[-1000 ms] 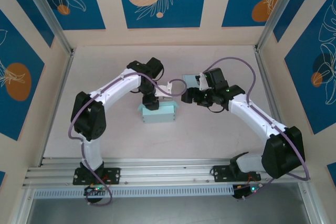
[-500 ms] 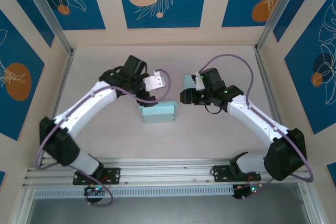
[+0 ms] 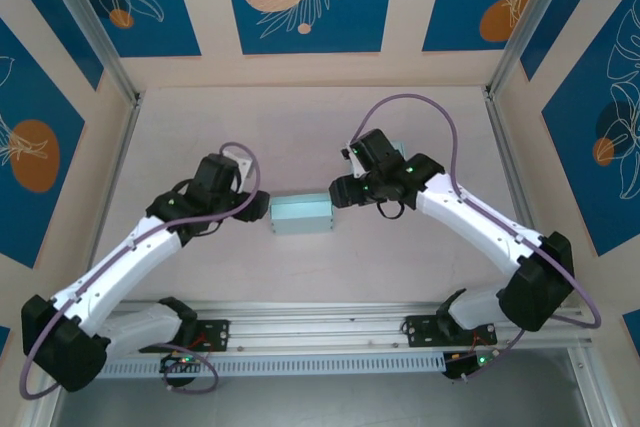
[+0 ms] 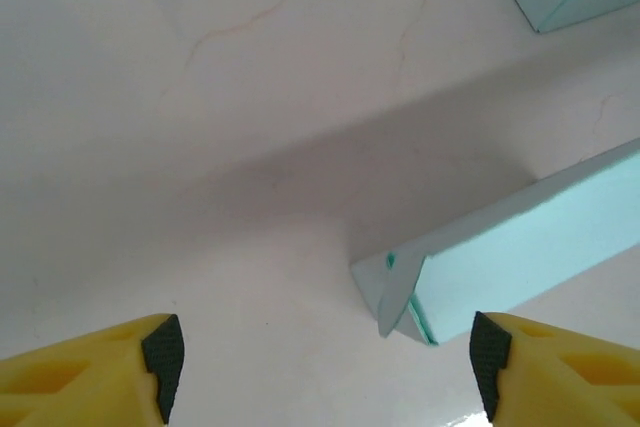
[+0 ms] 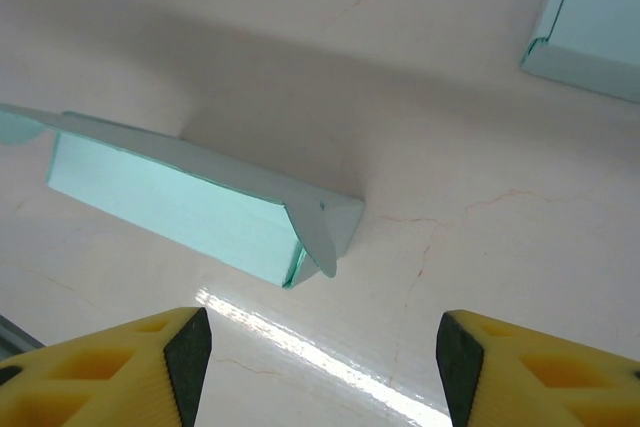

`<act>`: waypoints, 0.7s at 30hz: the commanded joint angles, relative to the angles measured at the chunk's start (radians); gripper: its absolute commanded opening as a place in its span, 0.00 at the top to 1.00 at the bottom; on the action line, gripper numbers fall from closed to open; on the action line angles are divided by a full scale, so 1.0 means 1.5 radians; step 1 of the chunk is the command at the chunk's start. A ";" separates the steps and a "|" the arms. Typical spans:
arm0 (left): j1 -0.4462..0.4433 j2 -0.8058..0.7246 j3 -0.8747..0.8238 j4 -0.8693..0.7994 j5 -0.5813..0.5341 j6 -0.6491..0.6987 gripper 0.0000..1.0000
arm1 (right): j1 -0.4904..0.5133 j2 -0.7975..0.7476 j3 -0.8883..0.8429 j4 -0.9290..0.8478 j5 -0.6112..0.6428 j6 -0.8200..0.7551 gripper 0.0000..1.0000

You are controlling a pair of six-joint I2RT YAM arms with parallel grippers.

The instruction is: Fold the paper box

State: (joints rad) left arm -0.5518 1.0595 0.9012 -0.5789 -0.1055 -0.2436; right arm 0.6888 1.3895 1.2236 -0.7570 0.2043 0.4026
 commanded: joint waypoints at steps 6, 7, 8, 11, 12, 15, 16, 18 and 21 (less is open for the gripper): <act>0.005 0.006 -0.027 0.085 0.087 0.056 0.45 | 0.013 0.056 0.041 -0.024 0.014 -0.029 0.43; 0.005 0.018 -0.024 0.088 0.096 0.069 0.48 | 0.013 0.058 0.044 -0.022 0.011 -0.032 0.44; 0.005 0.032 -0.020 0.089 0.107 0.083 0.50 | 0.013 0.062 0.045 -0.018 0.007 -0.034 0.46; 0.006 0.065 -0.006 0.083 0.116 0.100 0.54 | 0.014 0.072 0.048 -0.010 0.003 -0.043 0.48; 0.006 0.073 -0.004 0.080 0.113 0.102 0.55 | 0.013 0.078 0.048 -0.009 0.004 -0.044 0.49; 0.007 0.090 -0.001 0.077 0.099 0.103 0.57 | 0.012 0.096 0.052 -0.007 0.001 -0.049 0.50; 0.008 0.095 0.001 0.078 0.098 0.105 0.59 | 0.013 0.102 0.053 -0.008 0.000 -0.050 0.51; 0.008 0.107 0.006 0.078 0.101 0.103 0.64 | 0.013 0.114 0.059 -0.008 -0.006 -0.051 0.53; 0.009 0.118 0.013 0.078 0.106 0.095 0.74 | 0.013 0.124 0.066 -0.006 -0.018 -0.048 0.58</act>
State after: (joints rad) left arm -0.5514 1.2236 0.8825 -0.4706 0.0288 -0.0982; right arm 0.7048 1.5642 1.2839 -0.7700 0.2085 0.3428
